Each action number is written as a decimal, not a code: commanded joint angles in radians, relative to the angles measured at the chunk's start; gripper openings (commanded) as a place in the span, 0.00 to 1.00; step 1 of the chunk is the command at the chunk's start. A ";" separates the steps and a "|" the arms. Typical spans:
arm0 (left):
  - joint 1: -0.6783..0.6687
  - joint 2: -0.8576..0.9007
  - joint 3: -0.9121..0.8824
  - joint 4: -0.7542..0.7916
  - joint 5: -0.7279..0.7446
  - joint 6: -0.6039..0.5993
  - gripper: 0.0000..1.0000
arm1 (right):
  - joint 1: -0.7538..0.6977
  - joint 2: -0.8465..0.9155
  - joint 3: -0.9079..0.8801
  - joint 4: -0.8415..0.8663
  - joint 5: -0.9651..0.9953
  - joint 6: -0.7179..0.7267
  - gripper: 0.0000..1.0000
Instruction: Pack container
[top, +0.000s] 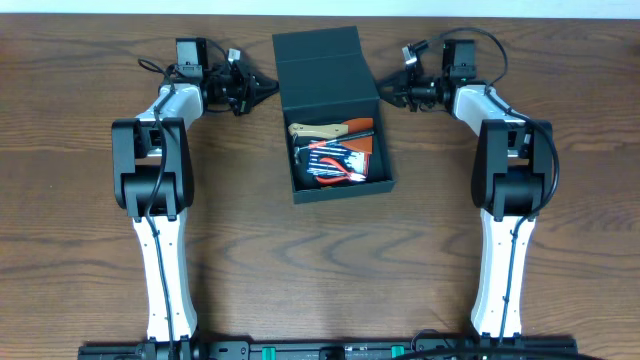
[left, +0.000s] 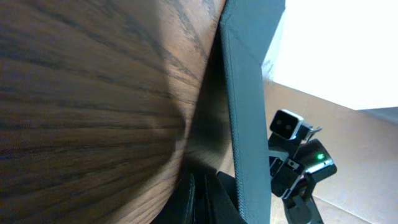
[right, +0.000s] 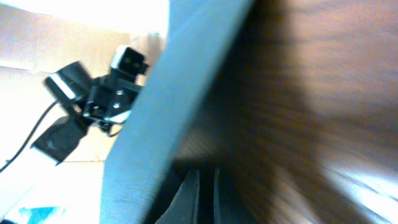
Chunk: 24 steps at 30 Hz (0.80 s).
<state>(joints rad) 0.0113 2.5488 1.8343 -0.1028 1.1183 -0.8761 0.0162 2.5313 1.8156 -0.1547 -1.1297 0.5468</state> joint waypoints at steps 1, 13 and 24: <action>-0.006 0.003 0.014 0.035 0.075 -0.032 0.05 | 0.026 0.022 0.002 0.046 -0.093 0.018 0.01; -0.025 0.003 0.014 0.155 0.126 -0.111 0.06 | 0.034 0.022 0.002 0.105 -0.163 0.036 0.01; -0.035 0.002 0.014 0.443 0.246 -0.272 0.06 | 0.034 0.019 0.002 0.148 -0.290 0.063 0.01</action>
<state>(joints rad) -0.0093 2.5488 1.8343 0.3164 1.2949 -1.0901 0.0364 2.5336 1.8156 -0.0120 -1.3128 0.5858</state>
